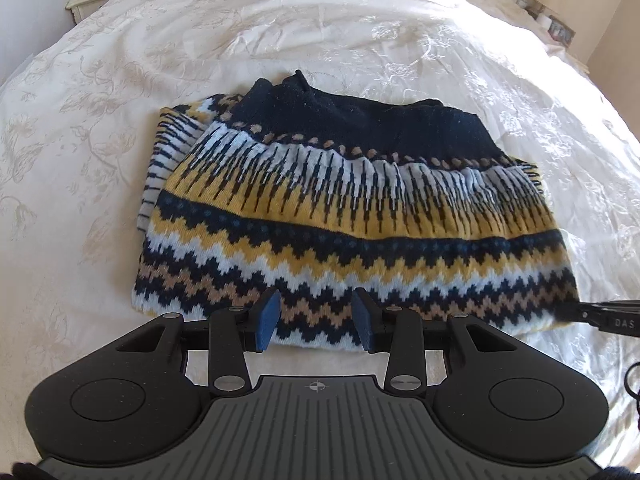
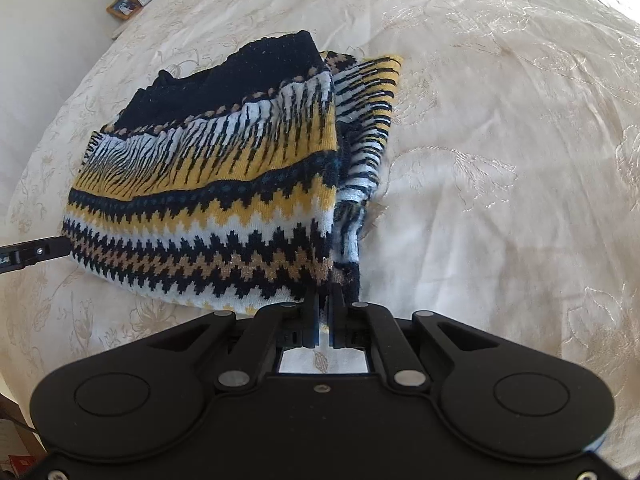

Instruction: Fold small clothes

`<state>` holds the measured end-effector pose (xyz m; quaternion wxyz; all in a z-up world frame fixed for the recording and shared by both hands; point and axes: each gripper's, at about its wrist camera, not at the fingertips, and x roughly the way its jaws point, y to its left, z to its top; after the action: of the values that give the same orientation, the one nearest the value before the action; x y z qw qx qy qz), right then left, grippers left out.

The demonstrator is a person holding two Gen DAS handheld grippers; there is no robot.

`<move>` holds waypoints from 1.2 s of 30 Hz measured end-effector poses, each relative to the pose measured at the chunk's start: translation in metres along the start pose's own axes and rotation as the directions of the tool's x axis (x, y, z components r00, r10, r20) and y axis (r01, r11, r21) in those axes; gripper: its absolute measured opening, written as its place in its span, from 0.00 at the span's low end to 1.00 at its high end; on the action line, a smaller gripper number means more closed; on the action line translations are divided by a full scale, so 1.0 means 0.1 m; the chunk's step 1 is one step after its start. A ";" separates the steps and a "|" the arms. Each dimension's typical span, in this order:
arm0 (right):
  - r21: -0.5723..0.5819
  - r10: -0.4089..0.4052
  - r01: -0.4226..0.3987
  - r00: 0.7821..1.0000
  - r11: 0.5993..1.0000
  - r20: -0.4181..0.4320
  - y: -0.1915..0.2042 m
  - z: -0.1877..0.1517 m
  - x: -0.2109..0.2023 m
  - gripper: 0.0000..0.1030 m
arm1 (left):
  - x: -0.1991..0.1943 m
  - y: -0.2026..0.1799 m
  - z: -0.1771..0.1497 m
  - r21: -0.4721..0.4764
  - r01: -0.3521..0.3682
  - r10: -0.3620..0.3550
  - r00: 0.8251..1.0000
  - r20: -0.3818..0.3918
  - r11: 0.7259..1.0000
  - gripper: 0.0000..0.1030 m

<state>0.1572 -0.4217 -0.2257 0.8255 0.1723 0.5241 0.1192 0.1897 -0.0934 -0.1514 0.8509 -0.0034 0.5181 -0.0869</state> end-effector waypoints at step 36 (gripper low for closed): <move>0.294 0.265 -0.272 0.962 0.916 0.064 -0.50 0.43 0.47 0.97 | 1.00 -0.36 0.44 0.037 -0.042 0.046 0.992 -0.115 0.998 0.45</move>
<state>0.2172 -0.4568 -0.2683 0.7713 0.3672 0.4981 0.1485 0.2683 -0.1475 -0.2159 0.8210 0.0279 0.5650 -0.0771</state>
